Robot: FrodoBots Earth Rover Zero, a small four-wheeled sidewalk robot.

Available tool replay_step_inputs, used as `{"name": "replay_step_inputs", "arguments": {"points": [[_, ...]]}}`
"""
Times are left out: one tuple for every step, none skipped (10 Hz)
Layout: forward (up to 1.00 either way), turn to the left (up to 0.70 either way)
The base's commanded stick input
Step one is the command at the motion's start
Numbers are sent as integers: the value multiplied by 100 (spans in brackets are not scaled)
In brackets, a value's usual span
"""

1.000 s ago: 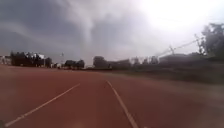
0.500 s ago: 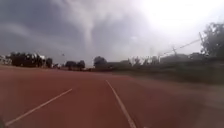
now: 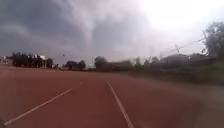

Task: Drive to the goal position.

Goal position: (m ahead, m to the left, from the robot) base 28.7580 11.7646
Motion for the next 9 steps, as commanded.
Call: {"name": "replay_step_inputs", "arguments": {"points": [[70,0],[70,0],[70,0],[70,0],[70,0],[70,0],[70,0],[70,0],[70,0]]}}
